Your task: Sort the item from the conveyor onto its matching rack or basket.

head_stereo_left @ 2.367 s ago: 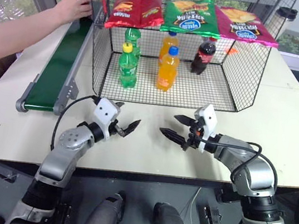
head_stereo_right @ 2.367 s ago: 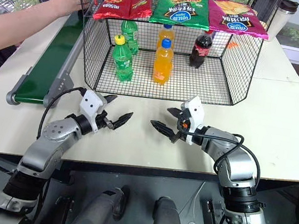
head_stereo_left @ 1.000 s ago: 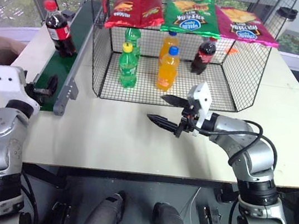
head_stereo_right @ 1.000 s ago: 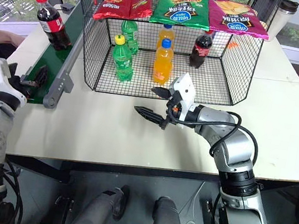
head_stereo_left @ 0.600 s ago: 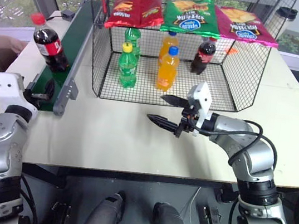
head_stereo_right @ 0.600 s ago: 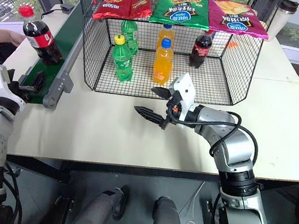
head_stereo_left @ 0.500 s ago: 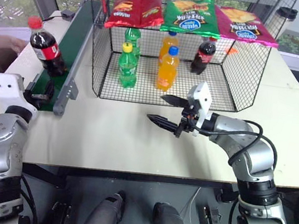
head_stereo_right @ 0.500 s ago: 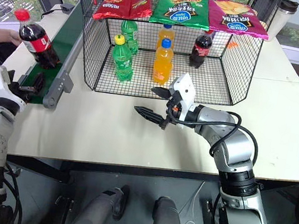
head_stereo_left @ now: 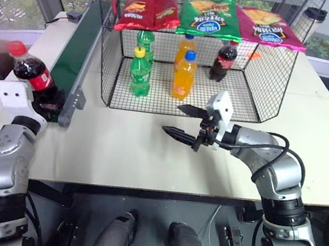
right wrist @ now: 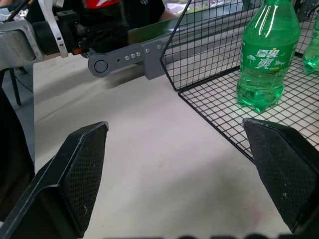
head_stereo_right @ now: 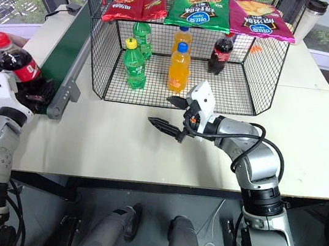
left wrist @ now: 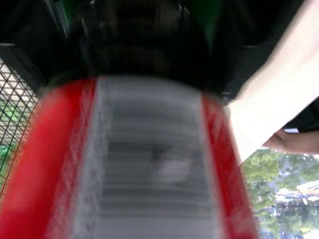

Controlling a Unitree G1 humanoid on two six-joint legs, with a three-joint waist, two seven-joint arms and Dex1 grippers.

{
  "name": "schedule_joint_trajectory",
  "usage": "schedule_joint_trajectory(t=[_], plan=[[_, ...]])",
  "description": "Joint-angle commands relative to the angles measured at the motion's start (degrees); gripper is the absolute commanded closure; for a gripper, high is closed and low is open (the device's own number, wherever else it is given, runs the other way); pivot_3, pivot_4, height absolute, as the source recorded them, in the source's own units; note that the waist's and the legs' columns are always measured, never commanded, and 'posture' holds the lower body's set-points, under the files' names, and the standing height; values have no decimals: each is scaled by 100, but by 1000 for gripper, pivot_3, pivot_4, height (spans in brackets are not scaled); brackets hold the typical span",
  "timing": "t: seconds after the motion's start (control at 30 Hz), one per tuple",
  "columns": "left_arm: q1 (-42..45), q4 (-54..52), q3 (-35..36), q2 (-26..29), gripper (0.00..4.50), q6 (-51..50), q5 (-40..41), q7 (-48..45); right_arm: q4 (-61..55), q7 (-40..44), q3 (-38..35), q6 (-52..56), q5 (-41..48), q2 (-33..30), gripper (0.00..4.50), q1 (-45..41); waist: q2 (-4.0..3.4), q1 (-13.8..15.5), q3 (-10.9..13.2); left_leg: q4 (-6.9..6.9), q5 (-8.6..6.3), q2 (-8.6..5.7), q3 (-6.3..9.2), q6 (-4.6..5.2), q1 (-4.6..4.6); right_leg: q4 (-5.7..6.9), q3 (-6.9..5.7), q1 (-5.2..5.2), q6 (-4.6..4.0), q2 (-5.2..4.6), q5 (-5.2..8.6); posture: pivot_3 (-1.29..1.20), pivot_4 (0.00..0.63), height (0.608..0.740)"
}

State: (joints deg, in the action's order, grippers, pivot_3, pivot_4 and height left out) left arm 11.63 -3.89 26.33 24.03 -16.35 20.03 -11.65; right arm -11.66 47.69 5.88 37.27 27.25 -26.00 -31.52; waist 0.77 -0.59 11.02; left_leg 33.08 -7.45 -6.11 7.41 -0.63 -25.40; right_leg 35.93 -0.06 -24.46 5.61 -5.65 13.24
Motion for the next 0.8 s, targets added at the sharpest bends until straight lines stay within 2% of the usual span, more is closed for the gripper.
schedule_joint_trajectory(t=[0.03,0.27,0.5,0.8], plan=[[117,-168,267,36,1491,60,351,-93,-123,19,-69,-20,41,-61,0,-10,0,1,0,0,0,0,0,0,0,0,0,0,0,0,0,0,150,738],[670,-492,233,228,1491,-363,833,-77,-166,9,-102,22,86,-81,0,-43,9,14,4,1,0,0,6,0,-5,-2,-4,0,1,0,0,0,150,738],[827,-662,-1002,644,1491,-351,428,-1120,-242,-52,-212,119,191,-65,0,-146,10,-4,4,-8,0,-5,-2,0,-8,-20,-4,-1,0,4,-1,0,150,738],[1144,-476,-2299,245,1491,-297,319,-2066,-432,-275,-452,350,401,-75,0,-242,9,-5,4,-9,0,0,1,0,-9,-22,-4,-1,0,3,-2,0,150,738]])
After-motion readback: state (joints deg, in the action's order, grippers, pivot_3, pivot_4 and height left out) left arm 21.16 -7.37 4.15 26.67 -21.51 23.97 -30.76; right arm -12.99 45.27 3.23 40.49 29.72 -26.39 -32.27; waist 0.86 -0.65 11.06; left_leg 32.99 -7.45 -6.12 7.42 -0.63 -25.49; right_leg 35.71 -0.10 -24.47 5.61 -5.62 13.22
